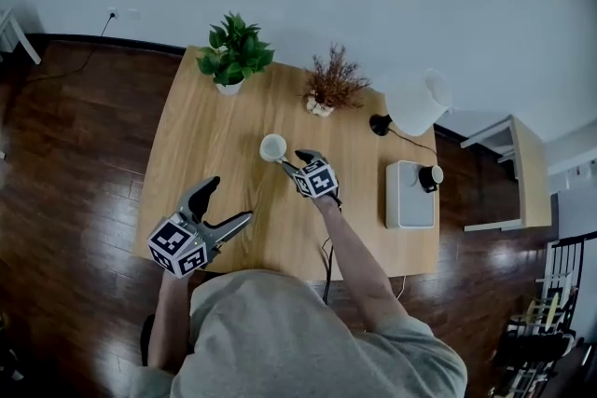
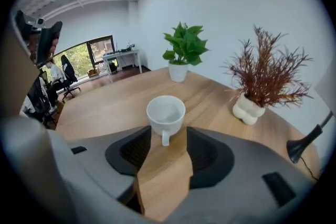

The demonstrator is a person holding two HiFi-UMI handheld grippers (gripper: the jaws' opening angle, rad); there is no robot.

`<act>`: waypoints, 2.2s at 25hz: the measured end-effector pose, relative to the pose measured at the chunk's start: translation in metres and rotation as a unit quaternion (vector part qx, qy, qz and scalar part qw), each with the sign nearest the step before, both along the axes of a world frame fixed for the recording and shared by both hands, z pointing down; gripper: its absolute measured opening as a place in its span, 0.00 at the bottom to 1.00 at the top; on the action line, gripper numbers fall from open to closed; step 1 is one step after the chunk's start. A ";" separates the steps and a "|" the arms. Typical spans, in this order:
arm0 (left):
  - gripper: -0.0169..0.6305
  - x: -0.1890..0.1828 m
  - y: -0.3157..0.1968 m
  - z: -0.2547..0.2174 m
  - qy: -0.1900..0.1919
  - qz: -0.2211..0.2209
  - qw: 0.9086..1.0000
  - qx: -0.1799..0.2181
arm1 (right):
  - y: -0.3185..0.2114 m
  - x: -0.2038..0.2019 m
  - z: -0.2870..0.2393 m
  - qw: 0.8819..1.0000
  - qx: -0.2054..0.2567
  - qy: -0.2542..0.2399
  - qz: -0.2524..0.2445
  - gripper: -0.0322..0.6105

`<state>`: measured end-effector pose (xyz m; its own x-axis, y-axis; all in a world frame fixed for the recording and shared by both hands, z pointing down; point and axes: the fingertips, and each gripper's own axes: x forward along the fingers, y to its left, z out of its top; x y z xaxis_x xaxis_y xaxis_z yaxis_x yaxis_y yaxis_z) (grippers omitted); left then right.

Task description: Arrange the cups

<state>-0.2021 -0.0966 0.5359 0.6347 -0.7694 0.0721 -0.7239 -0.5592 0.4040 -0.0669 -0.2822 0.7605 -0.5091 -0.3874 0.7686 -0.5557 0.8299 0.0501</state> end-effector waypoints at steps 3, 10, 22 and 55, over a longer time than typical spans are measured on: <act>0.68 -0.010 0.002 0.000 0.005 0.000 1.000 -0.002 | -0.002 -0.007 0.030 0.999 -0.024 0.042 -0.004 0.40; 0.68 -0.019 0.004 -0.003 0.007 -0.003 1.000 0.001 | -0.004 -0.016 0.055 0.995 -0.044 0.087 0.000 0.34; 0.68 0.001 -0.006 -0.007 0.010 0.017 1.000 -0.003 | 0.008 -0.013 0.034 0.998 -0.045 -0.006 0.037 0.15; 0.66 0.319 -0.021 -0.064 0.033 0.303 0.952 0.025 | 0.037 0.465 -0.103 0.901 0.119 -0.114 0.400 0.15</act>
